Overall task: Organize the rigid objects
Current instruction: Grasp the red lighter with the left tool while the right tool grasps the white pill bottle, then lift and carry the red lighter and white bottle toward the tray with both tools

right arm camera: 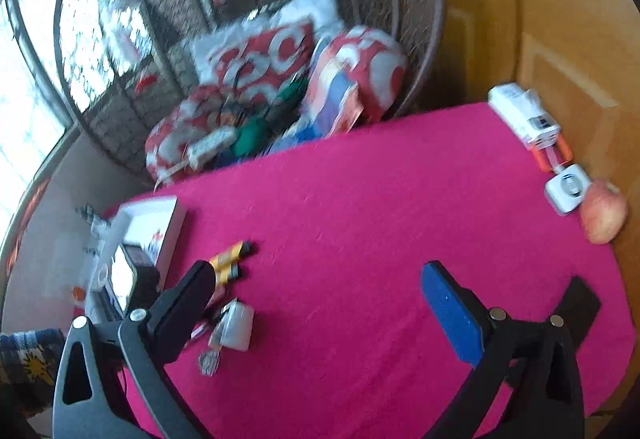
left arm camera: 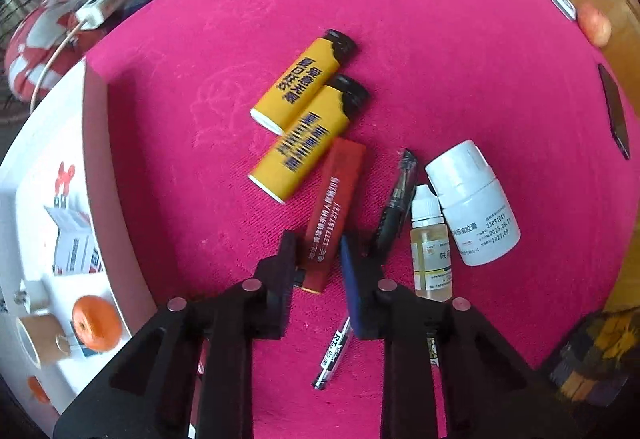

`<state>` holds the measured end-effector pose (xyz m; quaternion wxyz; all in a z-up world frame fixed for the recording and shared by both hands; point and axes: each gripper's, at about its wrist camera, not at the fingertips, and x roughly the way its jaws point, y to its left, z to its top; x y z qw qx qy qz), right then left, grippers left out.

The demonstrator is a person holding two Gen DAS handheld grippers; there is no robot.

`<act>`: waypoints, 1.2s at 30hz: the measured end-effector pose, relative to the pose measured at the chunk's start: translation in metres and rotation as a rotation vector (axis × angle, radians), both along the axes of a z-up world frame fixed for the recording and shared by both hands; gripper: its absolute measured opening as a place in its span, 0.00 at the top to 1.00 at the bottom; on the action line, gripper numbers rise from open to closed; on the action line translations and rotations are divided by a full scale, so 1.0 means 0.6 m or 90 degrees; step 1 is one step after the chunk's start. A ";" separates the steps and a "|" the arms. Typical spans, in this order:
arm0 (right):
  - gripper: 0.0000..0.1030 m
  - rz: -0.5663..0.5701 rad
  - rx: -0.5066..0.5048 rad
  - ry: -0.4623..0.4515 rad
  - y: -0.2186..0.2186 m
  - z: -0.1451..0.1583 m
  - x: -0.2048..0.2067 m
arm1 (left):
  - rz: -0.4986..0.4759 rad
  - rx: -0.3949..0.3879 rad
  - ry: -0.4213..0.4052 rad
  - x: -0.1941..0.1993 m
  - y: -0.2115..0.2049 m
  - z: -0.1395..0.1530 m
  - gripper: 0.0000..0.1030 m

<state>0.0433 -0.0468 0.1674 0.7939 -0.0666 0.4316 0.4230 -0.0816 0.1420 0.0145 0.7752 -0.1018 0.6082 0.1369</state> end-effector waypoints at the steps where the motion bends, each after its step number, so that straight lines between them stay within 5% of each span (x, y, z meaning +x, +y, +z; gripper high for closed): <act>1: 0.00 0.019 -0.014 0.015 0.015 -0.018 -0.005 | 0.012 -0.004 -0.004 -0.005 0.002 0.001 0.83; 10: 0.00 0.131 -0.167 0.139 0.138 -0.184 -0.066 | 0.131 -0.063 -0.068 -0.068 0.033 0.052 0.84; 15: 0.01 0.131 -0.171 0.191 0.176 -0.221 -0.081 | 0.158 -0.064 -0.113 -0.109 0.048 0.105 0.84; 18: 0.26 0.117 -0.174 0.239 0.195 -0.244 -0.073 | 0.161 -0.063 -0.124 -0.144 0.063 0.116 0.84; 20: 0.33 0.119 -0.184 0.253 0.203 -0.256 -0.077 | 0.164 -0.061 -0.126 -0.152 0.052 0.119 0.84; 24: 0.39 0.141 -0.201 0.221 0.214 -0.256 -0.096 | 0.169 -0.066 -0.139 -0.140 0.051 0.132 0.84; 25: 0.58 0.148 -0.204 0.218 0.215 -0.256 -0.099 | 0.168 -0.066 -0.143 -0.139 0.051 0.134 0.84; 26: 0.62 0.162 -0.207 0.218 0.216 -0.256 -0.103 | 0.166 -0.065 -0.146 -0.136 0.051 0.136 0.84; 32: 0.65 0.204 -0.197 0.162 0.203 -0.226 -0.129 | 0.152 -0.035 -0.172 -0.123 0.035 0.167 0.84; 36: 0.65 0.194 -0.130 0.111 0.175 -0.155 -0.119 | 0.146 0.004 -0.220 -0.116 0.022 0.224 0.84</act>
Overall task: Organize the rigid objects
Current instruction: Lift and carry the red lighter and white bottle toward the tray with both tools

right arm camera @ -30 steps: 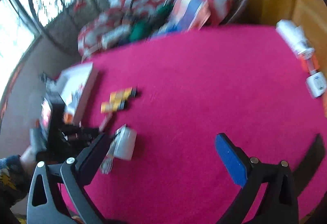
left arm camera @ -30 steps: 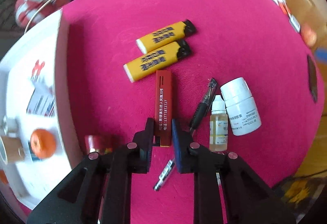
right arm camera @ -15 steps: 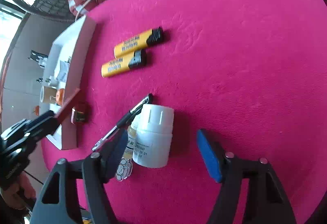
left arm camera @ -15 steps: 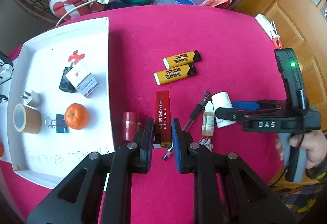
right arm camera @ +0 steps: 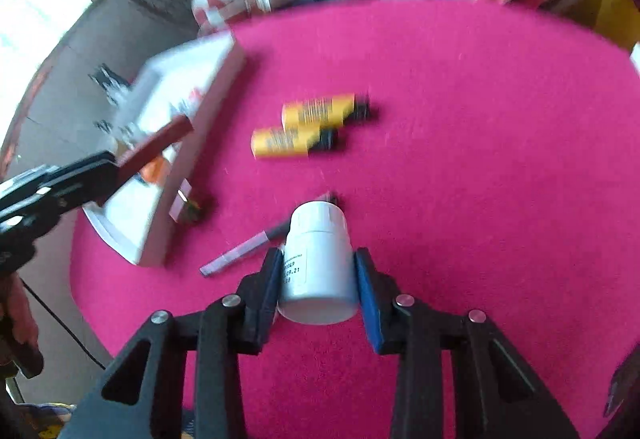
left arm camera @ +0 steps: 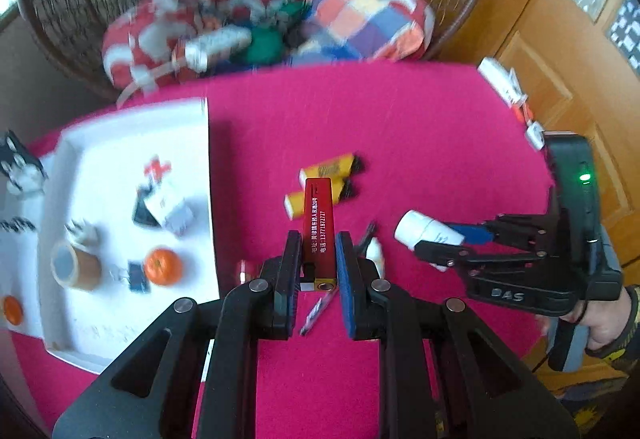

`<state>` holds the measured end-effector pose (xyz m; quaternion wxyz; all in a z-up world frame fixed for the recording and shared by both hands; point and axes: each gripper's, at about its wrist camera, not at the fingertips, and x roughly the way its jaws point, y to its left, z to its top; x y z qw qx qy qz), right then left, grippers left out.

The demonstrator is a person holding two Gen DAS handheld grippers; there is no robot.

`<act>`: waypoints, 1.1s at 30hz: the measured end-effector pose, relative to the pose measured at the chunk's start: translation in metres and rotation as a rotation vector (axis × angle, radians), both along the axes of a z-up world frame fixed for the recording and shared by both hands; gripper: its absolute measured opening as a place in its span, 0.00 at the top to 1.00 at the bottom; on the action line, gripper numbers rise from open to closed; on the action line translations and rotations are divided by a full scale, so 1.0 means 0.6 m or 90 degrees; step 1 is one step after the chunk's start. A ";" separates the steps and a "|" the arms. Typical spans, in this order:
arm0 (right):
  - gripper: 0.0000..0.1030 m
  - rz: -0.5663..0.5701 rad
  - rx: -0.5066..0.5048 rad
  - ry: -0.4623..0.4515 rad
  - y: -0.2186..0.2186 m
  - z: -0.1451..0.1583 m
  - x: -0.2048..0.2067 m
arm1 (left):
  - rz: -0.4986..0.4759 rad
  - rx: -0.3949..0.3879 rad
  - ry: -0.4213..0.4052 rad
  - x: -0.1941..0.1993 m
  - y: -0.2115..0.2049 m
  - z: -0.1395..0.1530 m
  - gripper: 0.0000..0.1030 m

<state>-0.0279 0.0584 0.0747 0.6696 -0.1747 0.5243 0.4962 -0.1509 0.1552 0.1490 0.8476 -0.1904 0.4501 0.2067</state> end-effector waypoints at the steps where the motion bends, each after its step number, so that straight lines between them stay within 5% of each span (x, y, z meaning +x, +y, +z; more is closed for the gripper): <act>1: 0.65 -0.005 0.022 -0.013 -0.007 0.023 0.004 | 0.001 0.014 -0.013 0.001 -0.003 0.018 0.84; 9: 0.65 -0.017 0.236 -0.174 -0.043 0.252 -0.011 | 0.022 0.097 -0.126 -0.013 -0.014 0.155 0.84; 15: 0.65 -0.003 0.360 -0.245 -0.057 0.364 -0.049 | 0.047 0.164 -0.186 -0.052 -0.016 0.236 0.84; 24: 0.65 0.040 0.476 -0.259 -0.052 0.443 -0.101 | 0.088 0.212 -0.226 -0.115 -0.002 0.299 0.84; 33: 0.65 0.077 0.496 -0.246 -0.031 0.459 -0.137 | 0.118 0.234 -0.238 -0.170 0.013 0.315 0.84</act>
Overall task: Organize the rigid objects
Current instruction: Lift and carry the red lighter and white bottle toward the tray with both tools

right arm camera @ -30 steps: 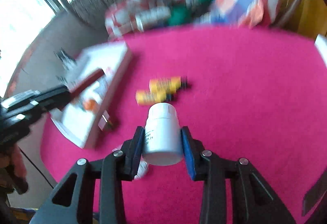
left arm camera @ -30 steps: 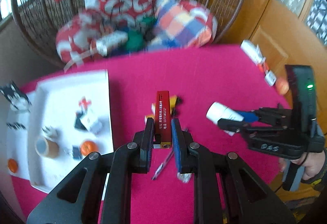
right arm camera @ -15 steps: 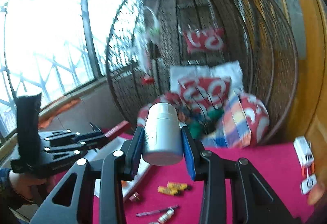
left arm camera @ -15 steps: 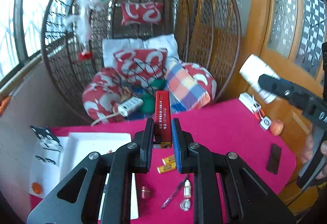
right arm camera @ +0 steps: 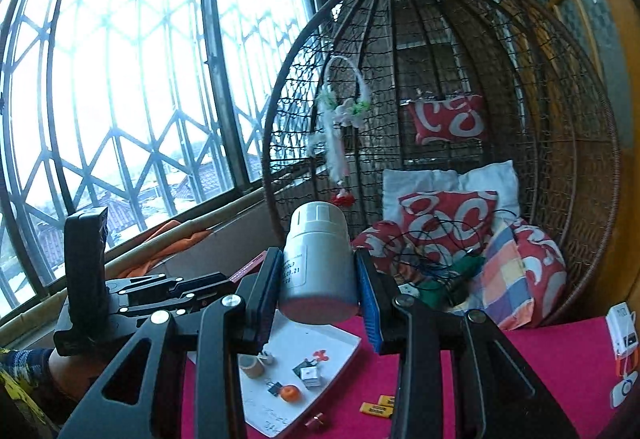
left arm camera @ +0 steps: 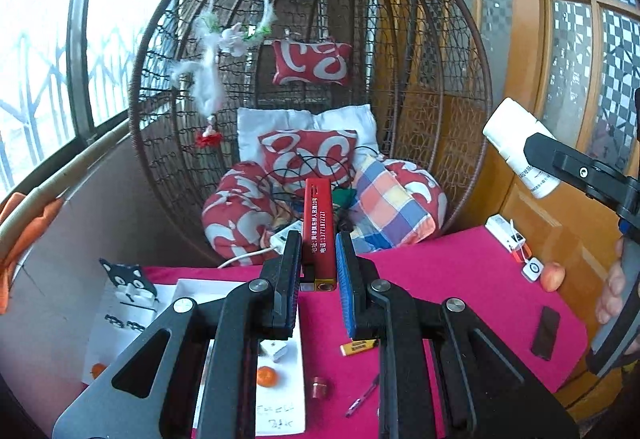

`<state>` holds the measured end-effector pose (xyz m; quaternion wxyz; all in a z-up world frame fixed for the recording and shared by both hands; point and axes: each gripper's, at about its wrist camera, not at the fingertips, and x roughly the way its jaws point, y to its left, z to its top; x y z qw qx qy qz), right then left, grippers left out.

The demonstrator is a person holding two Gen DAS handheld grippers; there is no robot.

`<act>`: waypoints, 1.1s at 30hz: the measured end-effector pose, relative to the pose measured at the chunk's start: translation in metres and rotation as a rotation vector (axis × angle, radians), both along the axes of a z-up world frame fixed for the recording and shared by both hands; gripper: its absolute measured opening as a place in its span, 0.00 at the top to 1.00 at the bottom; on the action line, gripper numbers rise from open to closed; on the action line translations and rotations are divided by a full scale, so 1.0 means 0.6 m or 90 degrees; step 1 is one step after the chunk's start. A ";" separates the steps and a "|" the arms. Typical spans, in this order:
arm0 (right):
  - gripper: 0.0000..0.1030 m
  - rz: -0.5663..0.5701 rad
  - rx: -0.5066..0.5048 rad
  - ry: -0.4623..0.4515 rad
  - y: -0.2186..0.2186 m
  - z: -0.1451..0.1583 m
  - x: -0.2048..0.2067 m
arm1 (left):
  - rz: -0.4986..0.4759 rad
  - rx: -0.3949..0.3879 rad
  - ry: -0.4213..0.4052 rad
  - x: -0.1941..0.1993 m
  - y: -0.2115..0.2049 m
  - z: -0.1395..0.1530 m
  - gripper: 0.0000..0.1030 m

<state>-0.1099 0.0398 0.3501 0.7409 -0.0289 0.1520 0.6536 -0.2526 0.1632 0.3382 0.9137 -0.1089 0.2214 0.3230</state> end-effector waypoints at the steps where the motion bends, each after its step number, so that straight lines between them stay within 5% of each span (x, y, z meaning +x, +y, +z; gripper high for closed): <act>1: 0.65 0.004 0.000 -0.001 0.004 0.000 -0.003 | 0.002 0.000 -0.001 -0.006 0.002 0.000 0.84; 33: 0.65 0.090 -0.073 0.029 0.166 -0.050 -0.093 | 0.052 -0.058 0.022 -0.122 0.145 -0.056 0.84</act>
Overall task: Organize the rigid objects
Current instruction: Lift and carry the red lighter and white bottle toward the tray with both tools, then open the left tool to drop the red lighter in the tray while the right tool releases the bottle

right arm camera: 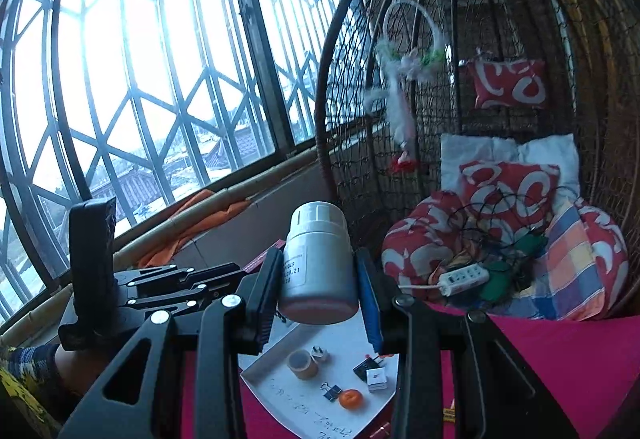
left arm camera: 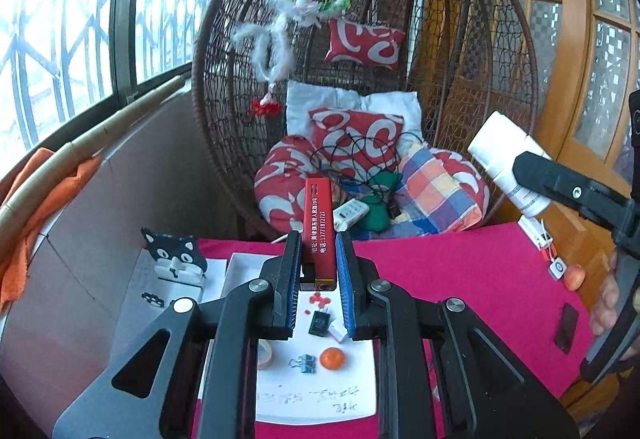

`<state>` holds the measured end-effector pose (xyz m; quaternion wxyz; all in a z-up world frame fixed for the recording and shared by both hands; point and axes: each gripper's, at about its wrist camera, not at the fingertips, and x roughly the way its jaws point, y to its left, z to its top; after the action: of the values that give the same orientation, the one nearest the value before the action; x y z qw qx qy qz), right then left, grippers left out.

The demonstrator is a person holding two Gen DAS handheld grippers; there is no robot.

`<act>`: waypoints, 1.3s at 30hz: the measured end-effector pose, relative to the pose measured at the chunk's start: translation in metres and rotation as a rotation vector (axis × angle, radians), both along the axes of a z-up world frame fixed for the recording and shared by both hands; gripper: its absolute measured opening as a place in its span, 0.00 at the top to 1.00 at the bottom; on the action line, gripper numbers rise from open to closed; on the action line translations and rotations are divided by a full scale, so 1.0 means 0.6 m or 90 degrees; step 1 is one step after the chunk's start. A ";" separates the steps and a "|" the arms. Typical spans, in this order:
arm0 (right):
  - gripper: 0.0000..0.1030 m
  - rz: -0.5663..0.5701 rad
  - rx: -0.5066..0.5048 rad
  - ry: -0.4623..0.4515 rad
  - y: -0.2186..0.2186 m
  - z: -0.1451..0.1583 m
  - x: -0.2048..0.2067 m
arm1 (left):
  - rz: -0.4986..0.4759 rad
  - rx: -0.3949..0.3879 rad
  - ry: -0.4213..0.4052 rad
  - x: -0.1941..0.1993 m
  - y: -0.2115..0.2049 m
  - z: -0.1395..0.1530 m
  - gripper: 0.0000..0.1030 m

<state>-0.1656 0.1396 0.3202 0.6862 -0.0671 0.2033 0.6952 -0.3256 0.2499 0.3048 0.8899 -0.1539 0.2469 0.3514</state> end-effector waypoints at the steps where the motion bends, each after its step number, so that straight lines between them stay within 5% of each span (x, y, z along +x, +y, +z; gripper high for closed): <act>1: 0.65 0.002 -0.008 0.001 0.010 -0.008 -0.002 | -0.001 -0.005 0.004 0.000 0.008 -0.006 0.84; 13: 0.65 -0.011 -0.147 0.059 0.119 -0.131 0.009 | -0.026 -0.108 0.060 0.027 0.110 -0.138 0.84; 17: 0.65 -0.021 -0.213 0.073 0.152 -0.190 0.014 | -0.036 -0.174 0.081 0.046 0.145 -0.197 0.84; 21: 0.65 -0.036 -0.311 0.149 0.178 -0.282 0.038 | -0.047 -0.234 0.114 0.064 0.169 -0.260 0.84; 28: 0.65 -0.054 -0.416 0.146 0.189 -0.386 0.034 | -0.056 -0.317 0.164 0.093 0.181 -0.347 0.84; 39: 0.65 -0.051 -0.465 0.157 0.225 -0.433 0.032 | -0.056 -0.331 0.198 0.105 0.173 -0.370 0.85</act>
<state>-0.1465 0.2747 0.0602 0.6141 -0.2148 0.5210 0.5526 -0.2625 0.3536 0.0828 0.7863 -0.3100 0.4685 0.2572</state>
